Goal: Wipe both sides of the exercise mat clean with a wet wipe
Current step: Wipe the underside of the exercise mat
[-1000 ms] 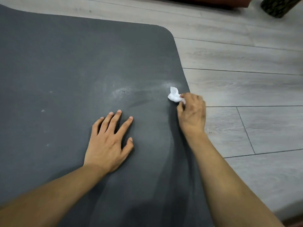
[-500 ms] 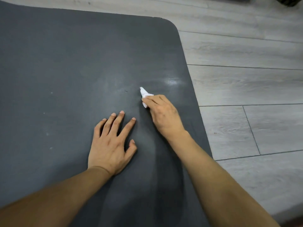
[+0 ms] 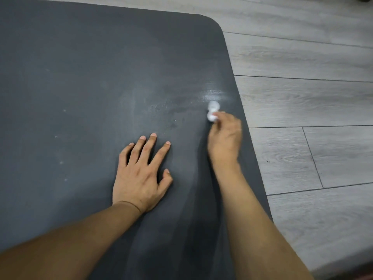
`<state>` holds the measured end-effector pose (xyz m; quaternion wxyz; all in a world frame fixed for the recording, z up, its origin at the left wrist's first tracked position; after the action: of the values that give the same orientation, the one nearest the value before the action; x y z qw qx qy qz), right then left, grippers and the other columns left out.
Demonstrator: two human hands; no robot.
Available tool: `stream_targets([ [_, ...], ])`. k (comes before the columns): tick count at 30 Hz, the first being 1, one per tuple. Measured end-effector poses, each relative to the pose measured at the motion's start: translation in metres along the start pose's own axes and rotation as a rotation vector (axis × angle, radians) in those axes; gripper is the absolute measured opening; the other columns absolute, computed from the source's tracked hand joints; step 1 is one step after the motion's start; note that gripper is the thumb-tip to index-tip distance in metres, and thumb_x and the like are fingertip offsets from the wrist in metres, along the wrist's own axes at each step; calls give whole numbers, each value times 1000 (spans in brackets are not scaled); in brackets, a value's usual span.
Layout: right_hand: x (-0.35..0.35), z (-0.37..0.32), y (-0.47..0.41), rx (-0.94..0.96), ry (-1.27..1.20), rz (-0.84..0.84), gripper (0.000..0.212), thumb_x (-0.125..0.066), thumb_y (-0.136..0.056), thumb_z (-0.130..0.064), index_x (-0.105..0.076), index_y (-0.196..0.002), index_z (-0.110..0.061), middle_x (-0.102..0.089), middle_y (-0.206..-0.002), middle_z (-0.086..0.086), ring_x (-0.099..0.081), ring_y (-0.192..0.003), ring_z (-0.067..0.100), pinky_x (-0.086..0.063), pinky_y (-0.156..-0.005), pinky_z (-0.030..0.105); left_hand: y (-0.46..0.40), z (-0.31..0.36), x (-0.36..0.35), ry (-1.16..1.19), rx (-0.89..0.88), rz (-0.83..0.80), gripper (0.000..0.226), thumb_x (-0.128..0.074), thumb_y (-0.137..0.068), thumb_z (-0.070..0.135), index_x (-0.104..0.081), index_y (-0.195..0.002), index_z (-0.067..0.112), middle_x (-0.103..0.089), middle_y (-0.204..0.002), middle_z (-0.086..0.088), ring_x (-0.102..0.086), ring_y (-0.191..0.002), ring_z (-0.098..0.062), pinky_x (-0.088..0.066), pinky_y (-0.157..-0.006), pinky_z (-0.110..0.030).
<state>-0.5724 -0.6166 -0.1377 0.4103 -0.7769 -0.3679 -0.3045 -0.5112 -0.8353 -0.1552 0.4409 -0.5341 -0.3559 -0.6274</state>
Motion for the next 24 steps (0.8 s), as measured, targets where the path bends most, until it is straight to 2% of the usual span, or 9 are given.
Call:
stream_targets([
  [3,-11,-65,49,384,-175,-246,21,-57,-85,3,-70,-97,-7,-69,-95,7,-60,-88,31,-51,-84,40,0,-2,-1,39,34,25,75,-43,-88,46,-42,-155,10,-40,-162,-11,-38,-149,-31,-26,-122,-50],
  [6,-9,-49,50,568,-122,-331,23,-54,-91,-7,-71,-105,-11,-69,-104,2,-59,-96,25,-50,-89,31,0,-3,-2,59,50,39,77,-42,-88,46,-42,-153,5,-38,-162,-13,-37,-149,-29,-25,-123,-49],
  [10,24,45,0,289,145,-110,23,-60,-84,3,-72,-96,-13,-71,-93,2,-53,-85,21,-51,-78,35,0,-2,-3,37,48,38,71,-41,-90,45,-46,-149,5,-41,-160,-13,-38,-148,-31,-24,-123,-49],
  [13,36,58,-2,17,212,-59,21,-61,-80,5,-72,-93,-8,-69,-86,11,-58,-78,34,-42,-76,33,0,-1,-3,40,48,42,71,-41,-90,45,-47,-148,5,-42,-160,-13,-39,-148,-32,-24,-123,-49],
  [15,20,16,20,63,123,-93,22,-59,-76,4,-72,-89,-9,-68,-84,13,-59,-73,36,-43,-73,36,0,-1,-3,40,49,47,70,-40,-90,45,-47,-148,5,-42,-159,-13,-39,-148,-31,-25,-123,-49],
  [18,4,-66,81,371,1,-311,23,-54,-78,-11,-70,-95,-13,-67,-91,5,-57,-82,29,-45,-75,37,1,-2,-3,69,43,67,69,-39,-91,43,-47,-147,4,-43,-159,-14,-39,-147,-31,-25,-123,-48],
  [20,10,-63,84,500,-20,-379,20,-60,-85,-13,-69,-103,-15,-66,-97,1,-55,-88,26,-47,-78,38,1,-3,-3,82,41,70,68,-37,-93,41,-45,-148,2,-43,-159,-15,-39,-148,-31,-24,-124,-47],
  [22,21,-15,59,456,86,-286,18,-61,-87,-9,-70,-102,-15,-66,-97,2,-56,-86,27,-49,-76,40,0,-3,-4,76,40,72,69,-37,-93,40,-44,-150,2,-41,-160,-14,-37,-149,-31,-22,-125,-46],
  [24,44,39,31,253,219,-147,21,-62,-83,-1,-72,-97,-13,-67,-92,6,-55,-81,30,-50,-72,41,0,-3,-5,60,40,77,69,-39,-92,39,-44,-150,2,-41,-160,-14,-36,-149,-31,-20,-125,-45],
])
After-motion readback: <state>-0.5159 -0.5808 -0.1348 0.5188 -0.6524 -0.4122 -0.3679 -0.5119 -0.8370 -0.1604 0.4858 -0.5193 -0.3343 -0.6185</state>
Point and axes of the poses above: each hand's wrist, its own y-axis away from the middle knuckle, its own x-axis out of the back of the hand, z = x × y, the point moved 3 cm from there along -y, towards the middle knuckle
